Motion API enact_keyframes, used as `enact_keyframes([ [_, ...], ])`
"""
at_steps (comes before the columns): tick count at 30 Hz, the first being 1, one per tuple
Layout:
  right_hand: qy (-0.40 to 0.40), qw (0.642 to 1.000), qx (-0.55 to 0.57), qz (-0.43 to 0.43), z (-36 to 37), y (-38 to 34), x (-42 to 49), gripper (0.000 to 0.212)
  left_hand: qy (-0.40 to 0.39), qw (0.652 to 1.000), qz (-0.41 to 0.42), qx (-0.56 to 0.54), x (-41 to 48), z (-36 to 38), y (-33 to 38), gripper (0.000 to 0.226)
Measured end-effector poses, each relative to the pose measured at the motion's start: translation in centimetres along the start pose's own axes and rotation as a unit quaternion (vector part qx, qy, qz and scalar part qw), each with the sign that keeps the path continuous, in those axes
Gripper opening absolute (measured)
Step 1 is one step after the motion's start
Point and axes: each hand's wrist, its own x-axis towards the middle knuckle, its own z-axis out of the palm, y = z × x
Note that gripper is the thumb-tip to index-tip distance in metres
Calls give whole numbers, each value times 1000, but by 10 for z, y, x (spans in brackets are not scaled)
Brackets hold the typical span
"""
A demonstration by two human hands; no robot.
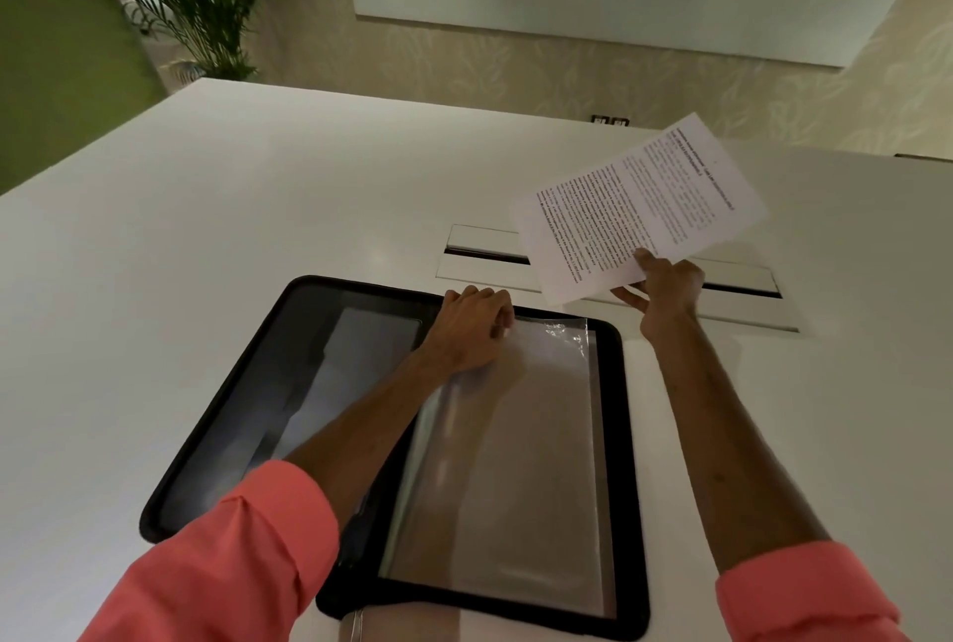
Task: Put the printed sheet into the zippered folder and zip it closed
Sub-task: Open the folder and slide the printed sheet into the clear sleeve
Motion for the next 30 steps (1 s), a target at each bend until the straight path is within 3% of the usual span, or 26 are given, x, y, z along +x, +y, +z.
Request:
enact_keyframes([
  [6, -44, 998, -26, -38, 25, 2, -2, 17, 86, 991, 92, 40, -17, 13, 6, 19],
  [11, -67, 995, -56, -41, 41, 10, -5, 9, 125, 985, 113, 40, -19, 16, 5, 19],
  [30, -125, 981, -107, -105, 29, 7, -18, 18, 98, 990, 96, 39, -21, 15, 13, 28],
])
